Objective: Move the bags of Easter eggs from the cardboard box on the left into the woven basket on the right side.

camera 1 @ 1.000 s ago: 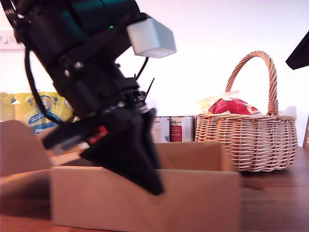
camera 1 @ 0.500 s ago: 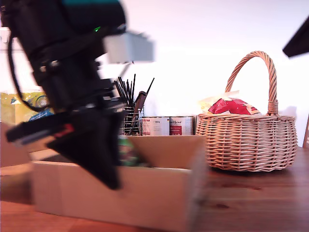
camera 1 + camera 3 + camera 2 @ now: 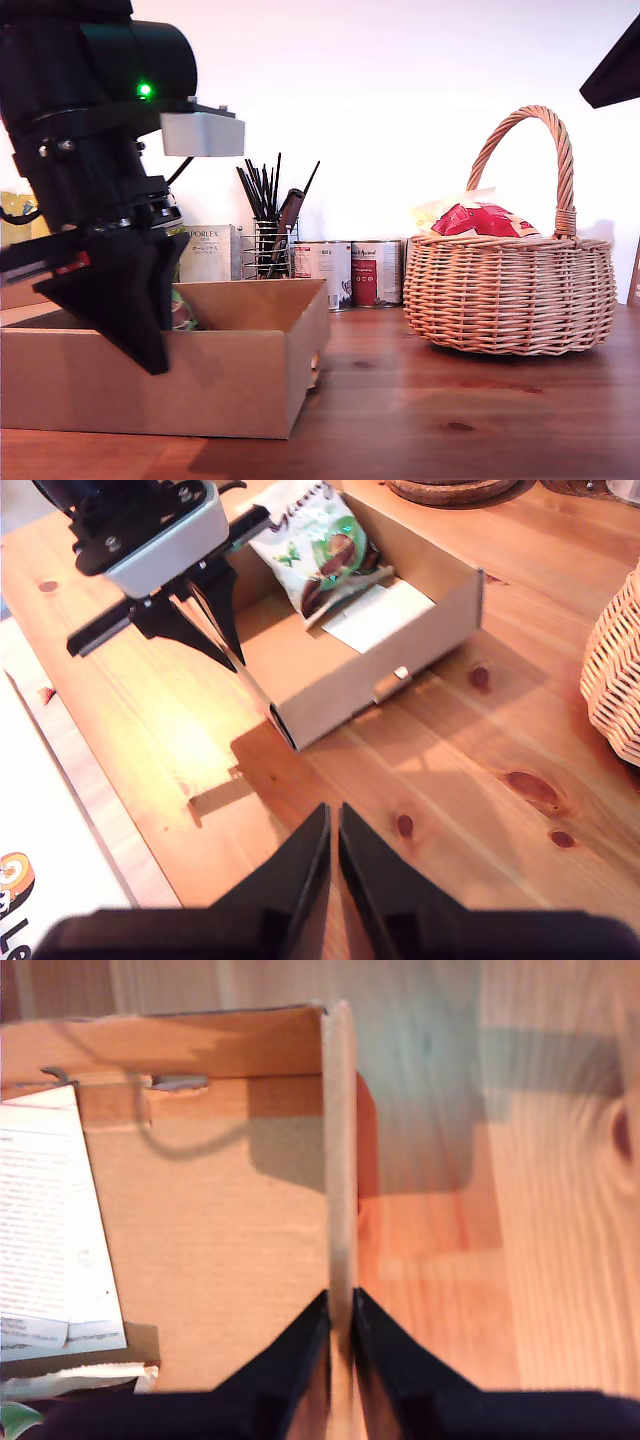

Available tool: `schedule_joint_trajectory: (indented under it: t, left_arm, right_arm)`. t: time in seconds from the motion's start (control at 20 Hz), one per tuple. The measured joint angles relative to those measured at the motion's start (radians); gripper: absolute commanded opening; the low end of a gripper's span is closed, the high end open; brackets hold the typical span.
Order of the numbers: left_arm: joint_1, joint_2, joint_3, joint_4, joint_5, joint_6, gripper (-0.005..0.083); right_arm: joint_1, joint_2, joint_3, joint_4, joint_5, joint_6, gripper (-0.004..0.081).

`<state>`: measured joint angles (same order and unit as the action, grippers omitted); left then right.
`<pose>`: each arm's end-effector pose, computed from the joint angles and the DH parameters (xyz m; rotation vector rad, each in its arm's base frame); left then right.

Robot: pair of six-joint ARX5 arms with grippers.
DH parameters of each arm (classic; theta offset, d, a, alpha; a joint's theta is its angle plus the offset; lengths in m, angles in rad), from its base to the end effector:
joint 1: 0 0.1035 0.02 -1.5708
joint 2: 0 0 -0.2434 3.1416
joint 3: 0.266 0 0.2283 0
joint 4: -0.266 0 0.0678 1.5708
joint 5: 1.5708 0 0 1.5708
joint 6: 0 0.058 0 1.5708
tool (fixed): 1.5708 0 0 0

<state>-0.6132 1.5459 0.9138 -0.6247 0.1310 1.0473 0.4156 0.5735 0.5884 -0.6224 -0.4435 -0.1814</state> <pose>0.2130 -0.1592 0.1459 1.1638 0.8109 -1.2613 0.1122 0.0767 0.2302 -0.1560 0.5487 0.8861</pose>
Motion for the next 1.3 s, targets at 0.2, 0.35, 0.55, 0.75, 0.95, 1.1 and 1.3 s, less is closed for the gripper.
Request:
schedule_joint_trajectory:
  t: [0.2,0.35,0.55,0.75,0.95,1.1,1.3]
  left_arm:
    - [0.007,0.033,-0.042,-0.031,-0.029,-0.005,0.0470]
    - [0.011,0.047,-0.048,-0.036,-0.058,-0.027,0.0533]
    - [0.000,0.046,0.018,-0.052,-0.070,-0.080,0.0534]
    - [-0.027,0.040,0.136,-0.052,-0.062,-0.143,0.0534]
    - [-0.041,0.029,0.153,-0.075,-0.019,-0.153,0.0531]
    - [-0.041,0.029,0.153,-0.097,-0.014,-0.154,0.0490]
    - [-0.040,0.028,0.153,-0.100,-0.010,-0.155,0.0484]
  right_arm:
    - [0.000,0.000,0.000,0.000,-0.022,0.000,-0.0013]
    - [0.000,0.000,0.000,-0.001,-0.022,0.000,-0.0013]
    - [0.000,0.000,0.000,-0.003,-0.022,0.000,-0.0013]
    - [0.000,0.000,0.000,0.001,0.001,0.000,-0.0013]
    - [0.000,0.000,0.002,0.034,0.051,0.000,-0.0013]
    - [0.000,0.000,0.006,0.047,0.104,0.000,-0.0013]
    - [0.000,0.004,0.044,0.098,0.245,0.000,0.0140]
